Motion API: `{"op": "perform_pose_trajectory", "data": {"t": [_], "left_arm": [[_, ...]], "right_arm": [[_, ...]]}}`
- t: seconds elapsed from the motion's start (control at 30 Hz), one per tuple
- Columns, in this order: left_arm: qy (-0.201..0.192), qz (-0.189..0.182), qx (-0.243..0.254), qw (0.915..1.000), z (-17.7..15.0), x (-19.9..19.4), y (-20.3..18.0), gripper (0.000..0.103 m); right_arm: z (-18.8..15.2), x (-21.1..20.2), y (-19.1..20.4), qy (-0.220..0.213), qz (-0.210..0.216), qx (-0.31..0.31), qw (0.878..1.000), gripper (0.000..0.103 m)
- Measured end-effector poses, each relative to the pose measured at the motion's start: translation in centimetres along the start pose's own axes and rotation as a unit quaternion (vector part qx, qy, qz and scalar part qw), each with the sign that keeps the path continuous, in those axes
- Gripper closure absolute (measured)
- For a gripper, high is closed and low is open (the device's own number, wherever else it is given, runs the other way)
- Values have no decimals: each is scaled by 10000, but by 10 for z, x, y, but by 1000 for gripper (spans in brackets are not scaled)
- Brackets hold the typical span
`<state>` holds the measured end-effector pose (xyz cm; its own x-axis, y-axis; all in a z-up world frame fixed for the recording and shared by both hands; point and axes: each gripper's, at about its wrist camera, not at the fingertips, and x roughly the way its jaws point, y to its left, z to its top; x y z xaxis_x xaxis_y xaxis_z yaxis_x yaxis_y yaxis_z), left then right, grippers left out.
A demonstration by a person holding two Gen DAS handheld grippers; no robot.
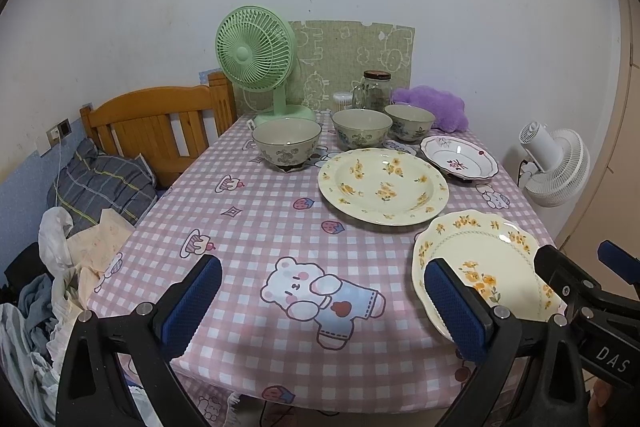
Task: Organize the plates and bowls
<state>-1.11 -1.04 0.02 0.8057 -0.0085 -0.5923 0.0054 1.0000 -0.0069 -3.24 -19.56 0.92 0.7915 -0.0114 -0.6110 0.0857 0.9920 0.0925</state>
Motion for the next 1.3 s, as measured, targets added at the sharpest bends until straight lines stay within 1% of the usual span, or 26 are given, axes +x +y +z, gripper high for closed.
{"op": "perform_pose_trajectory", "data": {"t": [0.1, 0.2, 0.33, 0.5, 0.57, 0.63, 0.67, 0.7, 0.8, 0.9, 1.0, 1.13, 1.23, 1.27, 1.3], "left_arm": [[7, 27, -34, 10000, -1, 1, 0, 2], [114, 50, -101, 9999, -3, 4, -2, 4], [189, 97, -154, 9997, -1, 7, -5, 4], [330, 29, -93, 9994, 3, 17, -9, 4], [361, -21, -17, 9993, 6, 23, -12, 5], [396, -58, 89, 9992, 8, 32, -17, 7], [460, -80, 151, 9988, 8, 37, -21, 9], [566, -176, 190, 9981, 8, 44, -24, 11], [839, -398, 298, 9952, 7, 61, -35, 12], [1036, -538, 363, 9925, 4, 76, -45, 12], [1202, -621, 459, 9897, 1, 90, -57, 13], [1443, -747, 575, 9850, -1, 106, -76, 13], [1532, -712, 686, 9832, -2, 120, -93, 13], [1571, -705, 709, 9825, -2, 125, -98, 15], [1606, -743, 740, 9814, -2, 129, -103, 19]], "right_arm": [[0, 1, -1, 36, 21, 4, 10000, 0], [1, 5, -2, 145, 24, -3, 9999, 0], [0, 11, -3, 252, 80, 40, 9996, 0], [1, 19, -6, 365, 59, 190, 9991, 0], [2, 23, -8, 415, -20, 238, 9989, 0], [3, 27, -9, 460, -116, 268, 9985, 0], [3, 31, -10, 489, -162, 298, 9982, 0], [3, 35, -12, 529, -226, 338, 9978, 0], [3, 45, -20, 667, -435, 468, 9957, 5], [2, 54, -29, 779, -666, 536, 9933, 6], [0, 65, -39, 916, -789, 621, 9907, 6], [1, 83, -55, 1104, -866, 691, 9877, 6], [1, 96, -65, 1221, -824, 640, 9870, 6], [1, 103, -70, 1283, -775, 620, 9868, 6], [2, 109, -73, 1338, -746, 602, 9864, 7]]}}
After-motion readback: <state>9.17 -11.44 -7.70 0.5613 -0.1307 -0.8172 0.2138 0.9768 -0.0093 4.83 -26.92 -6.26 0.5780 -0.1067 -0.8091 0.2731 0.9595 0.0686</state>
